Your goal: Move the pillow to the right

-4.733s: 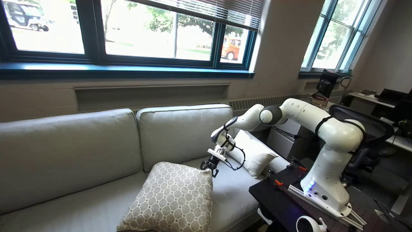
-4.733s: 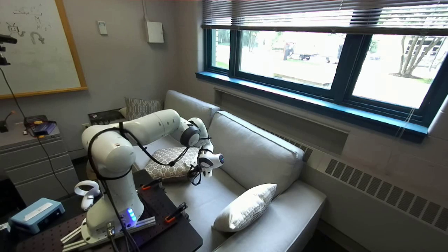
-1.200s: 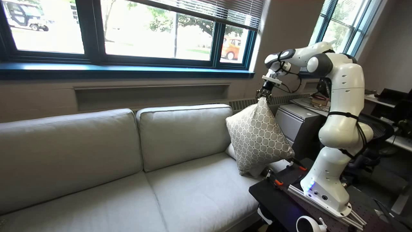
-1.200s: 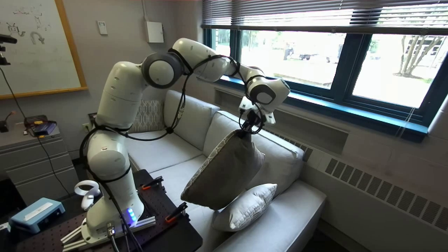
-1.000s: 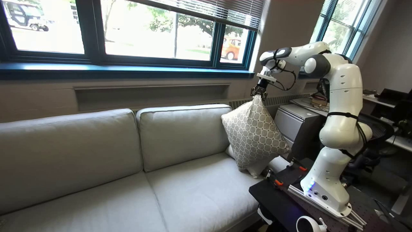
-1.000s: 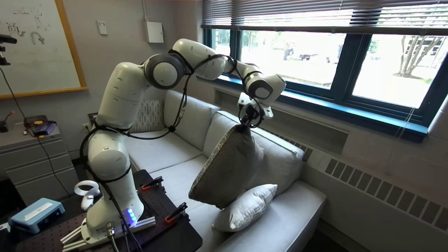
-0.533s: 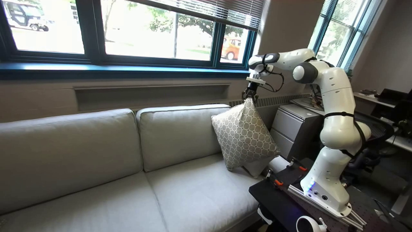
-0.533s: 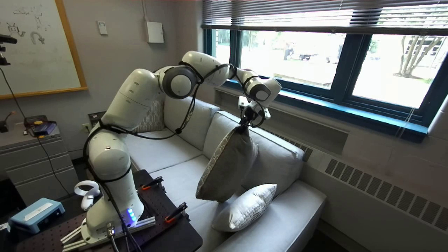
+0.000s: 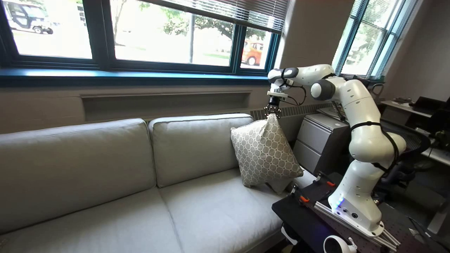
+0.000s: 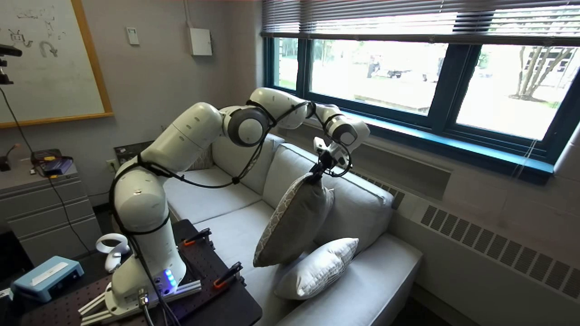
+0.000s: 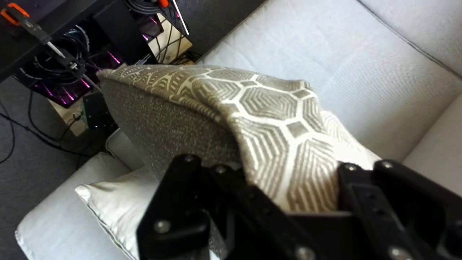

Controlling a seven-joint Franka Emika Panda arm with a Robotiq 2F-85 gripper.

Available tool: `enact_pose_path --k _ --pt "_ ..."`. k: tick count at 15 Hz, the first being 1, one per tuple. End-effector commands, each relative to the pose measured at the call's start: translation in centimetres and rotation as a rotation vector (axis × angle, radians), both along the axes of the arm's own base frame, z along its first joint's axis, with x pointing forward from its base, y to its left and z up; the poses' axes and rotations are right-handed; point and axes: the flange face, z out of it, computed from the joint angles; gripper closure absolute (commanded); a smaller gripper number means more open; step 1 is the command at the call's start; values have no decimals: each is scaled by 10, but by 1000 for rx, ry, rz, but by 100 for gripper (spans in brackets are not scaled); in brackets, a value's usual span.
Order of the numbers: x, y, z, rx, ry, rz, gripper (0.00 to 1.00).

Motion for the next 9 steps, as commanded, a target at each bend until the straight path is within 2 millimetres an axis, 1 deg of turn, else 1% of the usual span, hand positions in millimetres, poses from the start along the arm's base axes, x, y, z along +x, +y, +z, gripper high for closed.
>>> enact_pose_path --k 1,4,7,9 --pt "6 -5 1 2 40 -47 100" --pt "0 -17 -21 43 38 -92 100" --pt "-11 -25 -64 119 40 -146 100" --pt "-20 -23 -99 171 40 -196 100"
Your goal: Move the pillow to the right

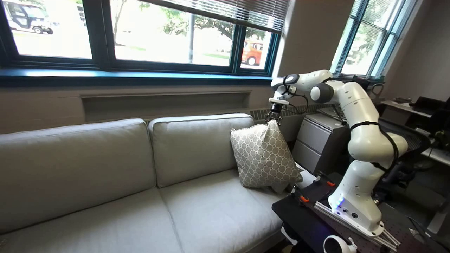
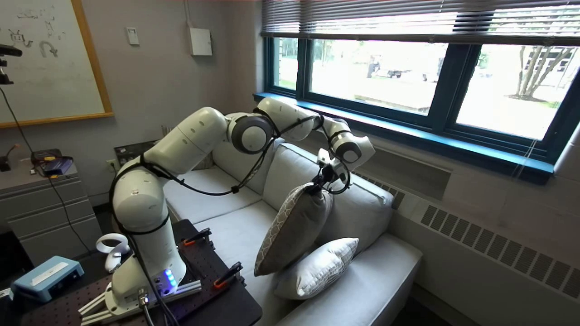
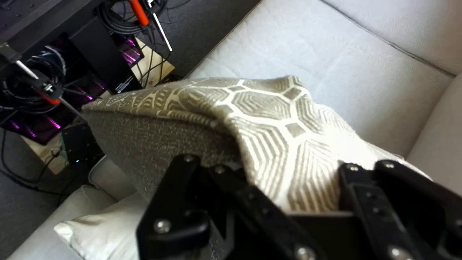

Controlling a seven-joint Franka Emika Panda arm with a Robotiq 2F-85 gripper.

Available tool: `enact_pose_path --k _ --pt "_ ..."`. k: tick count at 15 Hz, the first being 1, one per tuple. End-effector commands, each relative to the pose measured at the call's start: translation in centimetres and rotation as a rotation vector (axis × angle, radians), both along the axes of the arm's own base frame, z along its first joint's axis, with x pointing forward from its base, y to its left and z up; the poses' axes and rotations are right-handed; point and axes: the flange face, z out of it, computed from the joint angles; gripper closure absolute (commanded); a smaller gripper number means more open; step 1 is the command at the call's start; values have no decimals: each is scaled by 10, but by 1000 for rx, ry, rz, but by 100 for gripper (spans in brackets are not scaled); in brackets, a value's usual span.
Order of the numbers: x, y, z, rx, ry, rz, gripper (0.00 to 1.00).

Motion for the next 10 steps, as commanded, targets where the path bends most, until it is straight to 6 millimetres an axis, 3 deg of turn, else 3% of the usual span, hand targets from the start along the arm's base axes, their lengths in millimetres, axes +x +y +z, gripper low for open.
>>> enact_pose_path --k 1,6,10 --pt "-12 9 -60 97 -14 -104 100" --pt "-48 30 -139 211 -14 -214 100" --pt "-86 44 -182 336 -23 -315 100"
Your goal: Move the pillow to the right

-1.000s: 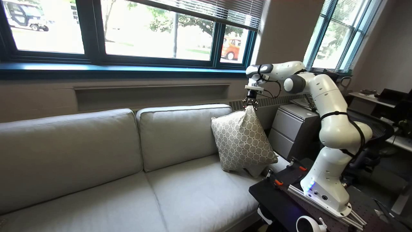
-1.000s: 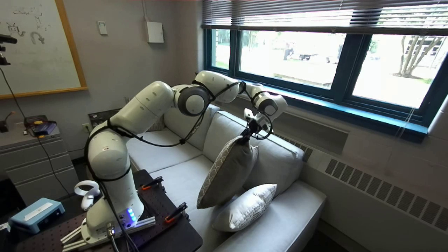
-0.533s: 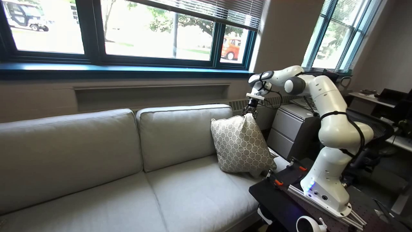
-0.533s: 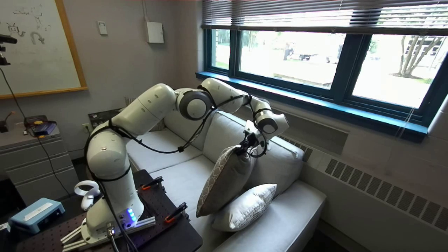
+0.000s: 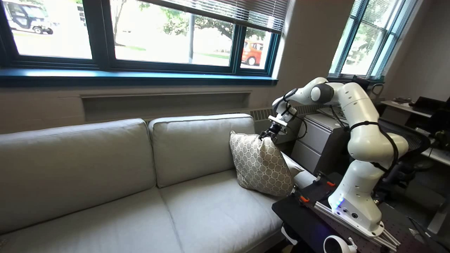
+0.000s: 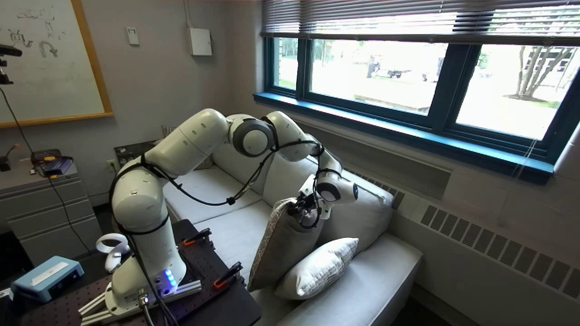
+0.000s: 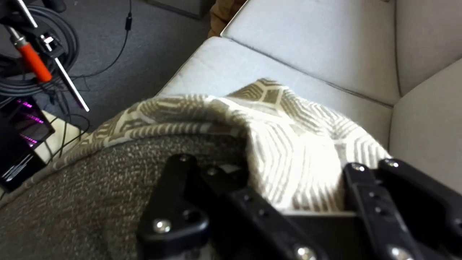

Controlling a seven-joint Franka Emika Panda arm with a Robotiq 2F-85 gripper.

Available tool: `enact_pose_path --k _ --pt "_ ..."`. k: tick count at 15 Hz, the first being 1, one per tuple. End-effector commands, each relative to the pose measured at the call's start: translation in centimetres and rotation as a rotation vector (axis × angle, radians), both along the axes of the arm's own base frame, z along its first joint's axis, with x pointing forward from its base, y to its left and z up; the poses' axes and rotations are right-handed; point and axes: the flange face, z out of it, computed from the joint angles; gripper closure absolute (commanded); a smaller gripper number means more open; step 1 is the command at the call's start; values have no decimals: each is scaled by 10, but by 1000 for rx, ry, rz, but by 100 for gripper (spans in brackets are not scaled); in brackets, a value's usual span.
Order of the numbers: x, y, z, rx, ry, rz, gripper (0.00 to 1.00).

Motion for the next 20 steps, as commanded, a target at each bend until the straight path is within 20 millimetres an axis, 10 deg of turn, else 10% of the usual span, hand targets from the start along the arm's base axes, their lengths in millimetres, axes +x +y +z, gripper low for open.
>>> enact_pose_path --k 1,8,17,18,20 --pt "-37 19 -55 85 -30 -123 100" --pt "-104 -2 -114 272 -53 -312 100" --pt "-216 -144 -82 188 -144 -510 100" --pt "-218 -156 -80 172 -153 -518 75" --pt "-224 -169 -73 144 -158 -527 68"
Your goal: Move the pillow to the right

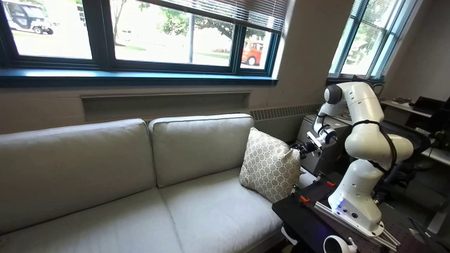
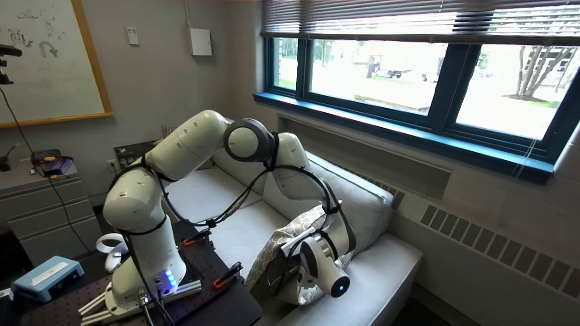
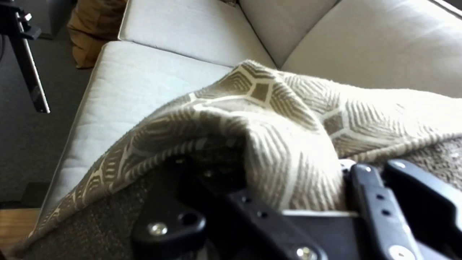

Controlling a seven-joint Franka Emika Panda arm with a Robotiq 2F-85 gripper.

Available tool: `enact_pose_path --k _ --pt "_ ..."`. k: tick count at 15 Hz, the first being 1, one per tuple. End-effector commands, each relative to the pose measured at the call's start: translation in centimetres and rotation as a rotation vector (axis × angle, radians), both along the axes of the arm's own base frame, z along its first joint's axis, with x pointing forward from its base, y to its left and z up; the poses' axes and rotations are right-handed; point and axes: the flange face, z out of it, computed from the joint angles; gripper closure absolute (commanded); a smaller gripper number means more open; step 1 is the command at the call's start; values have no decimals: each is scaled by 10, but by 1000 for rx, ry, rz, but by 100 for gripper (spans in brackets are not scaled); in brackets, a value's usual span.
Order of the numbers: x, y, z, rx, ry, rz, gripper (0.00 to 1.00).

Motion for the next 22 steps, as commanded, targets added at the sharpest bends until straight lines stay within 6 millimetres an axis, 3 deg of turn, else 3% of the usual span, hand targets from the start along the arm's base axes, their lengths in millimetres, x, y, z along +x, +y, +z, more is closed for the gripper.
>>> enact_pose_path --k 1,6,9,16,19,22 --pt "-7 -6 1 -74 22 10 62" --pt "6 0 18 -136 36 47 24" --pt "8 4 43 -225 98 -6 3" --pt "-14 10 137 -429 97 -60 0" --pt "-15 29 178 -524 50 -15 0" --pt "1 61 218 -633 14 49 0"
